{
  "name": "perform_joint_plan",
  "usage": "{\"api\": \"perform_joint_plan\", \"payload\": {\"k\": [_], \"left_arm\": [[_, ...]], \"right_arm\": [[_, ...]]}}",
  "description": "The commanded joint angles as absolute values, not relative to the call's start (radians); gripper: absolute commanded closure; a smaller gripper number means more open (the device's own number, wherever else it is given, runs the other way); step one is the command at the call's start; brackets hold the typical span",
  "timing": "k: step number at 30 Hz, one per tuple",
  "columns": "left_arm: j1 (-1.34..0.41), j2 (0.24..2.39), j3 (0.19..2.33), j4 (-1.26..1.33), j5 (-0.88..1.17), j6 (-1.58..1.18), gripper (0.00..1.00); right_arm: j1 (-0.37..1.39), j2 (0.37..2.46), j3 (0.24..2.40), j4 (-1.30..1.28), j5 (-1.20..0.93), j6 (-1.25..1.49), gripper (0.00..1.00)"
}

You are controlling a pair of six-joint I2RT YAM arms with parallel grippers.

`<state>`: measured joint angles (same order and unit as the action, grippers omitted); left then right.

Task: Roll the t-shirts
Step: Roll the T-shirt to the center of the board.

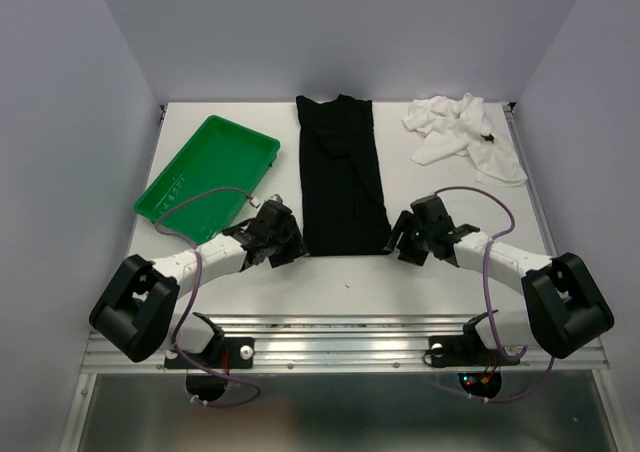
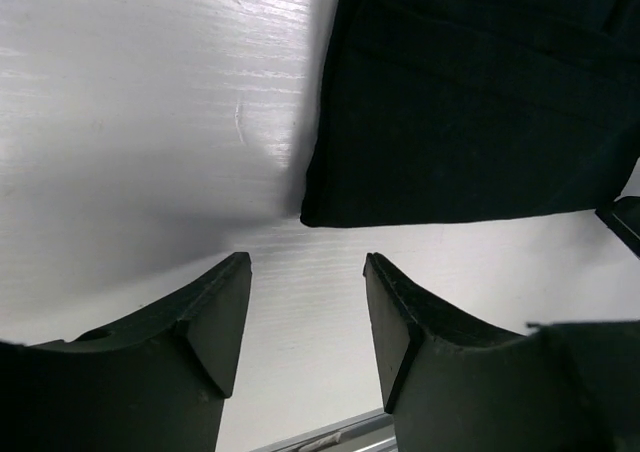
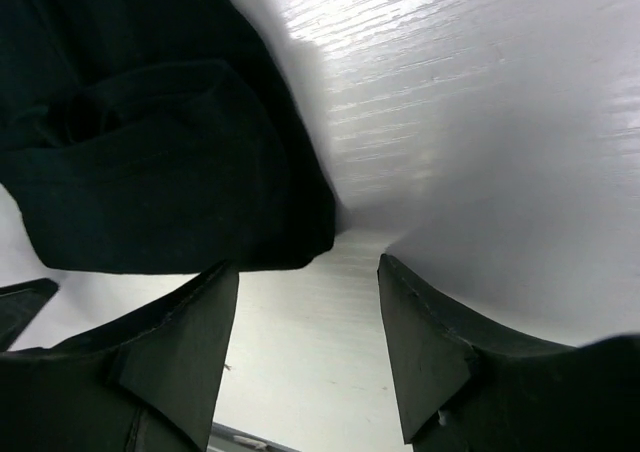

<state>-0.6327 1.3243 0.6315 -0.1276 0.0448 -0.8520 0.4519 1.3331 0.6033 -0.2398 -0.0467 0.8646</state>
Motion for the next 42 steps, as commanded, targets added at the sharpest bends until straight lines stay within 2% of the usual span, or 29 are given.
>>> {"api": "perform_joint_plan", "payload": {"k": [1,17,20,21,22,23,24,25,35,42], "left_arm": [[-0.629,1.358,0.595,-0.042,0.041,-0.908,0.43],[-0.629,1.442,0.581,0.081,0.064,-0.942,0.55],[-0.629,1.462,0.589,0.091,0.074,-0.943,0.66],[-0.63,1.462,0.591,0.092,0.071,-0.948,0.75],[-0.629,1.459,0.592,0.092,0.068,-0.95,0.8],[-0.629,1.454,0.591,0.091,0.066,-0.948,0.91],[-0.627,1.453,0.594,0.086,0.066,-0.946,0.98],[-0.626,1.45,0.6,0.08,0.066,-0.946,1.0],[-0.627,1.326,0.546,-0.026,0.103,-0.946,1.0],[-0.67,1.171,0.462,-0.092,0.126,-1.0,1.0]], "right_arm": [[0.448,1.344,0.569,-0.103,-0.074,0.937,0.38],[0.448,1.405,0.575,-0.078,-0.048,0.936,0.83],[0.448,1.405,0.572,-0.077,-0.045,0.937,0.9],[0.448,1.405,0.572,-0.077,-0.046,0.937,0.95],[0.448,1.402,0.572,-0.078,-0.048,0.936,0.97],[0.448,1.401,0.572,-0.078,-0.045,0.937,0.99],[0.448,1.397,0.572,-0.078,-0.044,0.937,0.99],[0.448,1.391,0.569,-0.078,-0.048,0.937,0.99],[0.448,1.263,0.491,-0.133,-0.087,0.959,0.99],[0.469,1.027,0.44,-0.268,-0.103,1.014,0.99]]}}
